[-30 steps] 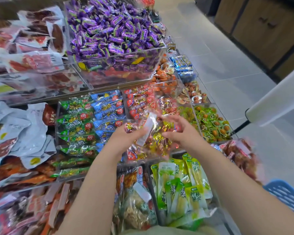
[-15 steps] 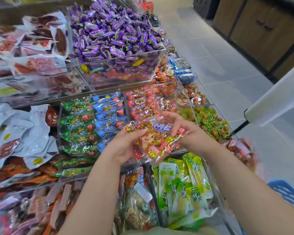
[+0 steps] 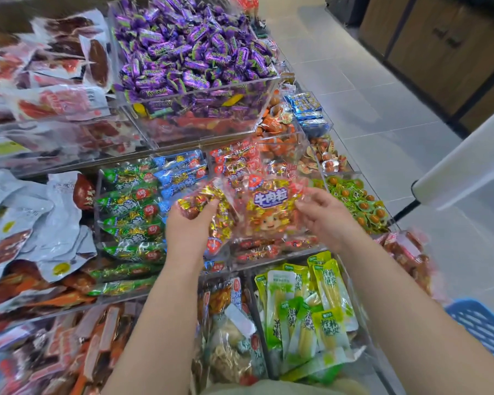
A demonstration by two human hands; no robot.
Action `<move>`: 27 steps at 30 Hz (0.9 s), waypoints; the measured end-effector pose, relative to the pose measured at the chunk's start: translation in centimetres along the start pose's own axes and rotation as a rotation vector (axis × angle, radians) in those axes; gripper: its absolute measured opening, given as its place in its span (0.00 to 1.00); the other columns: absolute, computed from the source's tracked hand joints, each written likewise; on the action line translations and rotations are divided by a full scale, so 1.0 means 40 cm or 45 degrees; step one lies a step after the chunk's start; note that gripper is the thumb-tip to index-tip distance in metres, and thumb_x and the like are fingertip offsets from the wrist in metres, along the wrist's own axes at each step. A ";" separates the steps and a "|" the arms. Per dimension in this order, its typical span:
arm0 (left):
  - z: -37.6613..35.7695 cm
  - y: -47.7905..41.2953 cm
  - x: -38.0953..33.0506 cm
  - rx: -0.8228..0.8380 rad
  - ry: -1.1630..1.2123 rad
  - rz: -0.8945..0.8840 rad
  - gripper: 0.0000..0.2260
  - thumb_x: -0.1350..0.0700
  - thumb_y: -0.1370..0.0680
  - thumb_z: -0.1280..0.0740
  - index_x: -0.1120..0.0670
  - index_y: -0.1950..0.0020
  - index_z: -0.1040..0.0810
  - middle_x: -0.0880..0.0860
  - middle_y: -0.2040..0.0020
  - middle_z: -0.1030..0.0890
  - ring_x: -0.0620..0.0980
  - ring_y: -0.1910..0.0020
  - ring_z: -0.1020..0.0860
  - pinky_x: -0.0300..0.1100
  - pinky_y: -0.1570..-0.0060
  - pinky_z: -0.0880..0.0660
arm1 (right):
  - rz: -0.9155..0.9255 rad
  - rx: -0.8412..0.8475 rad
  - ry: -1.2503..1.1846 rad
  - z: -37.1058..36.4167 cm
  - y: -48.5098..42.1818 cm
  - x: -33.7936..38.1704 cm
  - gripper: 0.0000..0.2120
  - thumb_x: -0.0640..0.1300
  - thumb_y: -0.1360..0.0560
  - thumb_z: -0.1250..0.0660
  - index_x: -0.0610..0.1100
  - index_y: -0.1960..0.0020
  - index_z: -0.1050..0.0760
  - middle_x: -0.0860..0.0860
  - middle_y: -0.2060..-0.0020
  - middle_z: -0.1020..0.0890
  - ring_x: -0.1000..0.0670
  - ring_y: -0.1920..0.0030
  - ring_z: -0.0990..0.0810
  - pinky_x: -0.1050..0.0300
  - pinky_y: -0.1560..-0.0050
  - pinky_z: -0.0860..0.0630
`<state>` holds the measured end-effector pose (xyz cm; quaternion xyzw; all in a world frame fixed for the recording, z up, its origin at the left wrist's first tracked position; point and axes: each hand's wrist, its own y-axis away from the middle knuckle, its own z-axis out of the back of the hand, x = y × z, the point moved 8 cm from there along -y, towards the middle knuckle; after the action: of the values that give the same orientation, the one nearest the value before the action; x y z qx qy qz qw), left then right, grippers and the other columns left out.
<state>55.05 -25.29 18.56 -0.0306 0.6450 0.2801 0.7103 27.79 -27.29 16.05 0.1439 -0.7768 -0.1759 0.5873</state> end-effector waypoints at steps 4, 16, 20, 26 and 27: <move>0.069 -0.028 -0.031 -0.136 0.099 -0.111 0.11 0.49 0.27 0.27 0.44 0.49 0.26 0.49 0.54 0.20 0.37 0.65 0.20 0.37 0.67 0.23 | 0.012 0.024 0.105 0.054 -0.038 0.025 0.12 0.33 0.27 0.33 0.45 0.47 0.24 0.48 0.50 0.20 0.53 0.56 0.18 0.60 0.53 0.20; 0.042 -0.041 -0.031 -0.030 0.149 -0.125 0.10 0.51 0.28 0.26 0.47 0.50 0.24 0.49 0.56 0.16 0.46 0.58 0.16 0.46 0.59 0.19 | 0.200 -0.064 1.102 -0.097 -0.088 -0.125 0.43 0.53 0.40 0.20 0.57 0.39 0.48 0.56 0.40 0.45 0.52 0.36 0.40 0.54 0.31 0.40; 0.043 -0.047 -0.028 -0.031 0.165 -0.138 0.10 0.51 0.29 0.25 0.45 0.50 0.23 0.46 0.57 0.15 0.46 0.58 0.16 0.50 0.55 0.19 | 0.182 -0.160 0.860 -0.089 -0.100 -0.133 0.61 0.51 0.42 0.19 0.59 0.27 0.61 0.56 0.28 0.47 0.51 0.28 0.44 0.54 0.32 0.43; 0.013 -0.046 -0.068 0.246 0.134 -0.221 0.10 0.52 0.30 0.24 0.42 0.53 0.22 0.43 0.57 0.15 0.44 0.57 0.16 0.41 0.60 0.20 | 0.193 0.022 0.992 -0.120 -0.123 -0.131 0.53 0.54 0.38 0.22 0.57 0.25 0.53 0.55 0.31 0.32 0.52 0.34 0.32 0.60 0.43 0.35; -0.009 -0.042 -0.074 0.371 0.060 -0.220 0.11 0.52 0.29 0.25 0.41 0.52 0.22 0.43 0.56 0.15 0.44 0.57 0.16 0.41 0.60 0.20 | 0.183 0.064 0.986 -0.123 -0.127 -0.129 0.52 0.53 0.37 0.22 0.58 0.25 0.54 0.55 0.30 0.33 0.53 0.36 0.32 0.59 0.43 0.35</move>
<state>55.42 -27.90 20.72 0.0109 0.6904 0.1208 0.7132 33.99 -30.14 10.58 0.1591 -0.5097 -0.0480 0.8441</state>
